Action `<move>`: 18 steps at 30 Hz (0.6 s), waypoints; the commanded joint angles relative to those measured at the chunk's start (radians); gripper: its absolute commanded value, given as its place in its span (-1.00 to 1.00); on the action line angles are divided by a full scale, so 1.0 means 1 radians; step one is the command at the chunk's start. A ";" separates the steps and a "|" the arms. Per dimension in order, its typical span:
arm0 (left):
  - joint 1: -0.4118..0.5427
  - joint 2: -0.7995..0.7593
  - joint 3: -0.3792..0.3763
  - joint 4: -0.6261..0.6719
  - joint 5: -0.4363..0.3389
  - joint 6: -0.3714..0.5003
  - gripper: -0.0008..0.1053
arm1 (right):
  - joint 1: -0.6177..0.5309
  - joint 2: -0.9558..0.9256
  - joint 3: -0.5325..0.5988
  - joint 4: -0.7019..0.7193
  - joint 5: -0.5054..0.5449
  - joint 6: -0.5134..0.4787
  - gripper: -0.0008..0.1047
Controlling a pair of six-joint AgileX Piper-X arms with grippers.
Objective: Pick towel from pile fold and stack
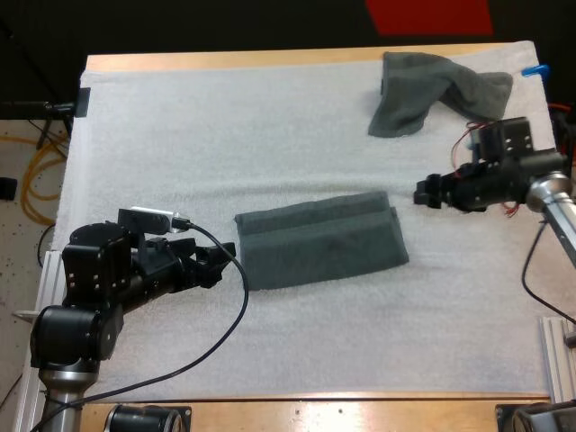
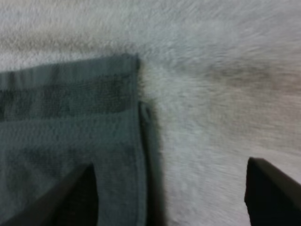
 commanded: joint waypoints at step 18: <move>-0.004 0.003 -0.008 -0.003 0.009 -0.028 0.33 | 0.090 0.232 0.002 -0.158 -0.254 0.115 0.11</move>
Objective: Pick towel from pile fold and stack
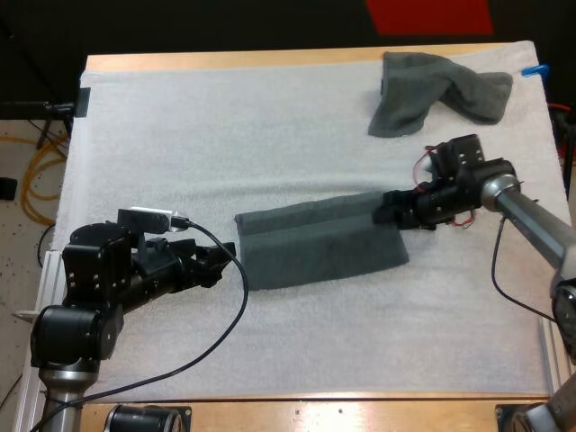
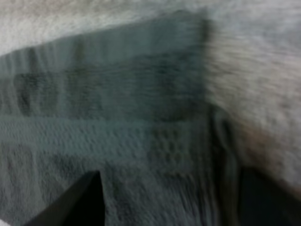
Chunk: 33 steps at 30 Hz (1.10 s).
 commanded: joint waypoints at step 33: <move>-0.004 0.003 -0.008 0.010 0.092 -0.011 0.33 | 0.089 -0.234 -0.002 0.271 0.908 -0.360 -0.99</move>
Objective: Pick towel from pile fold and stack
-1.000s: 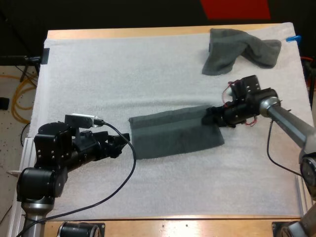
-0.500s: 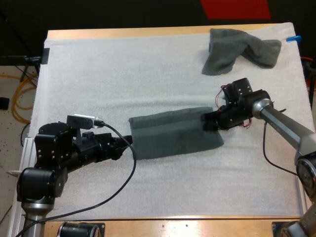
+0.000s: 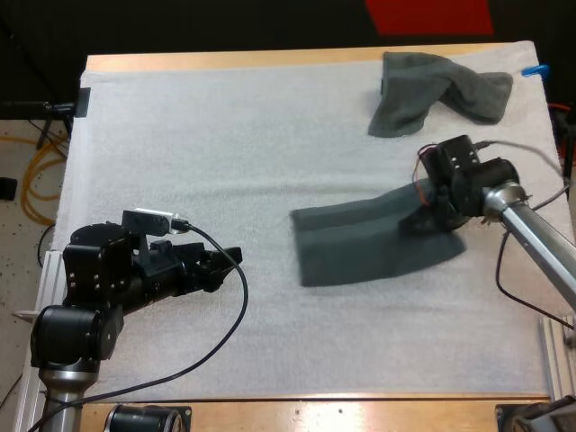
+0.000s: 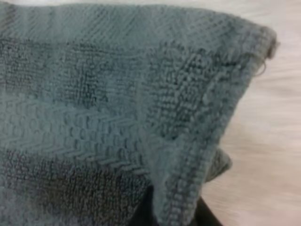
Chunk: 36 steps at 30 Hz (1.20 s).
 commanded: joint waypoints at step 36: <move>-0.004 0.003 -0.008 -0.001 0.011 -0.011 0.33 | 0.184 0.116 0.001 -0.269 -0.449 0.471 -0.75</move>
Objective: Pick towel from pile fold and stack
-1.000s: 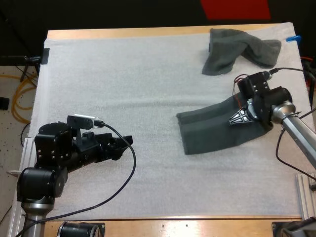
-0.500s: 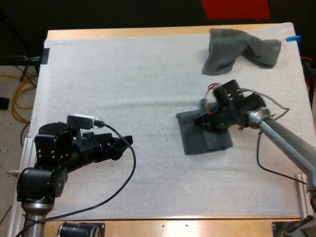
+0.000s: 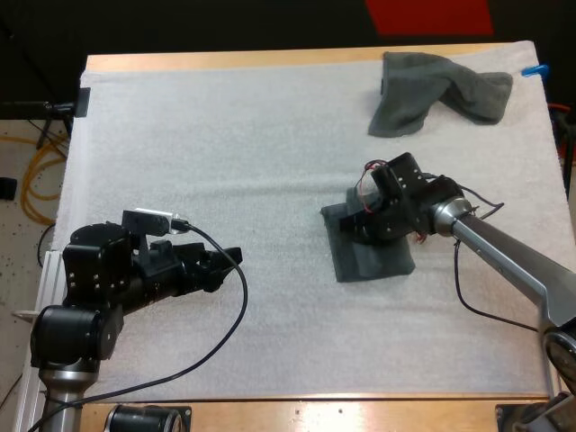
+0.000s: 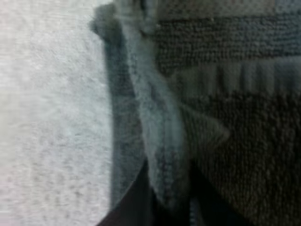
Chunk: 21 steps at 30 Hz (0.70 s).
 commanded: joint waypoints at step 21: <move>-0.004 0.003 -0.008 -0.036 0.010 0.094 0.33 | 0.000 -0.389 -0.004 0.014 -0.105 -0.217 0.49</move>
